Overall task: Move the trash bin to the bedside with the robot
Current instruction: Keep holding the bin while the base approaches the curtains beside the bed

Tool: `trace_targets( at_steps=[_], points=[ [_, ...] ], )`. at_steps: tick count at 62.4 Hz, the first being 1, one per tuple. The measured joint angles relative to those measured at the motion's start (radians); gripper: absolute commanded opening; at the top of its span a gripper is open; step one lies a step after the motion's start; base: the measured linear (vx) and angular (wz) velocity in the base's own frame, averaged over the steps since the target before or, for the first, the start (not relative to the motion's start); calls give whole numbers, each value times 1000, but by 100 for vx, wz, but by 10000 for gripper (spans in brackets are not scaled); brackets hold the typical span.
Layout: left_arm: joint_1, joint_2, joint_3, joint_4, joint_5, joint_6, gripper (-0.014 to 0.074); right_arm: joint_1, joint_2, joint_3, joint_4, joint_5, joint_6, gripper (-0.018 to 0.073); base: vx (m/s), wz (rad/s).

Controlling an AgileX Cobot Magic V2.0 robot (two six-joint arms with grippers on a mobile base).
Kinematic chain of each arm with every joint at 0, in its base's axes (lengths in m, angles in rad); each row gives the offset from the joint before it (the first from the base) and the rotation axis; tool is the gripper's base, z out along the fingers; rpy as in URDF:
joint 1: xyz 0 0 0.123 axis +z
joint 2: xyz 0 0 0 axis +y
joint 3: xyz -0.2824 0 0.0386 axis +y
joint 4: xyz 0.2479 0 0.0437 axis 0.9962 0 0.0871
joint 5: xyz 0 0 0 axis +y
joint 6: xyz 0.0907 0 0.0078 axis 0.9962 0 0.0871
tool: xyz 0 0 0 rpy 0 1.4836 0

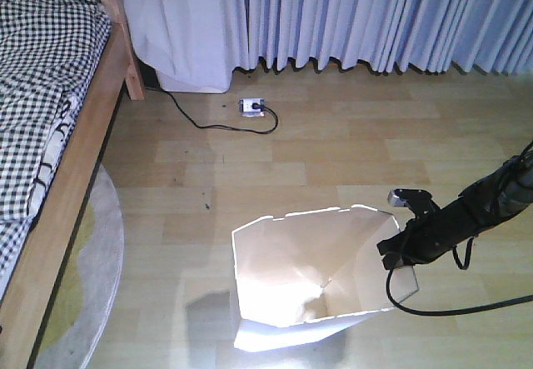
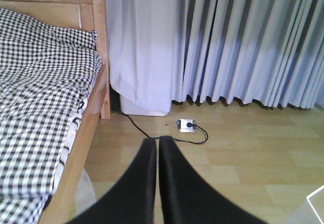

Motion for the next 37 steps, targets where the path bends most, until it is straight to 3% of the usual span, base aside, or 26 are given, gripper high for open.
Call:
trace_targets(
  at_steps=[37],
  points=[
    [0,0,0,0,0,0,-6,0,0,0,0,-1,0,-5,28,5]
  ],
)
